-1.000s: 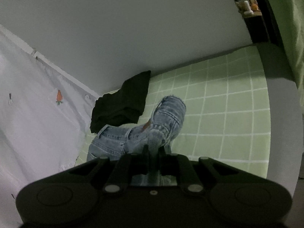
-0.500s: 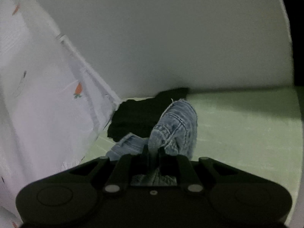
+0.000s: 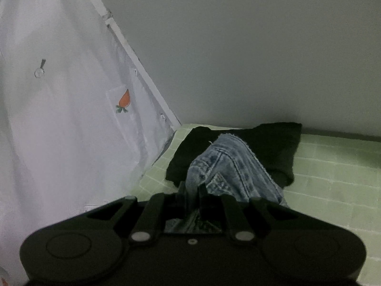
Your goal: Fold clothes
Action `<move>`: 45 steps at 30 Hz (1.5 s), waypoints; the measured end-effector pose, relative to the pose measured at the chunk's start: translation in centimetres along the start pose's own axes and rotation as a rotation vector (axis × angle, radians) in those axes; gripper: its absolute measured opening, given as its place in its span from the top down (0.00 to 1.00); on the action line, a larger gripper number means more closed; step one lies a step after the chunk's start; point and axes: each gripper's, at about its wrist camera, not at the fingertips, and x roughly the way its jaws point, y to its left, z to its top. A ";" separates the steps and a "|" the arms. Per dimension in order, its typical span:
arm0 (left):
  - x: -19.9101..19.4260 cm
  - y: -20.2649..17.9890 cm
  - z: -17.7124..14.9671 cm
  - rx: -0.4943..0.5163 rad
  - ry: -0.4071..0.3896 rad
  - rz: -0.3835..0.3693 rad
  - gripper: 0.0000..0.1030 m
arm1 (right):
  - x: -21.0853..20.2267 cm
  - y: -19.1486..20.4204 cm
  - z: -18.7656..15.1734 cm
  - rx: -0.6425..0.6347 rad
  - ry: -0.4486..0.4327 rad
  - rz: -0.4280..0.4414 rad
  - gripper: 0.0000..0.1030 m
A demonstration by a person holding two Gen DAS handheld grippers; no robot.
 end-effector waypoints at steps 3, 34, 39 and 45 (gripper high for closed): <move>1.6 -2.8 0.7 0.035 -0.010 0.000 0.98 | 2.0 1.0 -0.1 -0.018 0.011 -0.031 0.91; 6.5 -11.9 3.6 0.220 -0.123 -0.009 0.32 | 8.5 12.3 -2.8 -0.374 -0.036 0.026 0.15; 5.7 -8.4 -1.1 0.307 -0.005 0.065 0.31 | 4.5 12.5 -8.7 -0.618 0.040 0.006 0.06; 4.8 -2.9 -5.3 0.245 0.144 0.069 0.28 | 0.0 10.6 -16.4 -0.729 0.201 -0.041 0.05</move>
